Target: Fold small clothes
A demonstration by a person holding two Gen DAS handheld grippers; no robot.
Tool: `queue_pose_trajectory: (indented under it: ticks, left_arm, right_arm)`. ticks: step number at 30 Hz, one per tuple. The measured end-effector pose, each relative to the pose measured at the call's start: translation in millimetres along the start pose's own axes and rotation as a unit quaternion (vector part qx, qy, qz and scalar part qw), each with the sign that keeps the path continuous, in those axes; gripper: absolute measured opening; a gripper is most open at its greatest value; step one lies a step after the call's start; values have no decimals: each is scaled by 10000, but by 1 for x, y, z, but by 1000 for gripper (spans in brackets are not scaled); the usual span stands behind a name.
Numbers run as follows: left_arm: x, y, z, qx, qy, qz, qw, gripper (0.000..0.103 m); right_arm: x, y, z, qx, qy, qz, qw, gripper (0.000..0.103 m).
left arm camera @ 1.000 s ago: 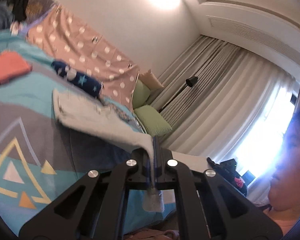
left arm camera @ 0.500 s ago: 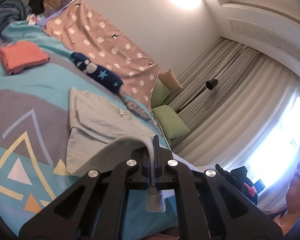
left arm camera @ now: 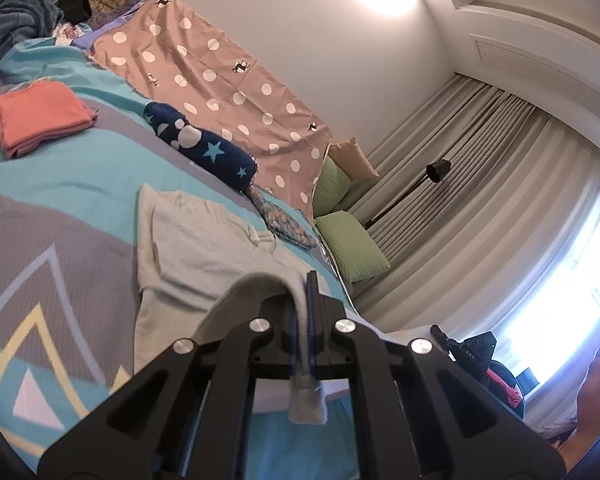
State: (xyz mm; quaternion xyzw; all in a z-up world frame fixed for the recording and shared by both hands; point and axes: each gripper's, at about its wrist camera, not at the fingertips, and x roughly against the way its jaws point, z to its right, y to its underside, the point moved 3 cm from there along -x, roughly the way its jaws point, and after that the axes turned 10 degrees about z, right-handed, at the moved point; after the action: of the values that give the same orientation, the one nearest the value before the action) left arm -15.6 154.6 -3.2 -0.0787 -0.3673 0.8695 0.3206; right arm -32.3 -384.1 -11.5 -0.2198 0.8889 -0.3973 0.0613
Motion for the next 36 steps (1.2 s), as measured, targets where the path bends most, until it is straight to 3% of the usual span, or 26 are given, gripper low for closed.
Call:
queue_pose_trajectory:
  ticks: [12, 23, 30, 32, 34, 36]
  left_arm:
    - [-49, -36, -1, -161, -30, 110, 9998, 2]
    - [-109, -71, -23, -239, -381, 67, 9990, 2]
    - [-170, -84, -76, 152, -817, -262, 9962, 2]
    - [-192, -83, -100, 256, -1024, -404, 9936, 2]
    - [-211, -78, -125, 403, -1274, -567, 9894, 2]
    - [-228, -67, -152, 766, -1448, -769, 9835, 3]
  right_arm:
    - [-60, -30, 13, 108, 80, -40, 9999, 10]
    - [-142, -50, 39, 105, 477, -387, 9981, 10]
    - [-207, -56, 74, 71, 1044, -655, 9924, 10]
    - [-227, -54, 89, 109, 1284, -786, 9885, 16]
    - [-248, -46, 111, 148, 1699, -1011, 9802, 29]
    - [-260, -34, 131, -113, 1820, -1267, 9750, 29]
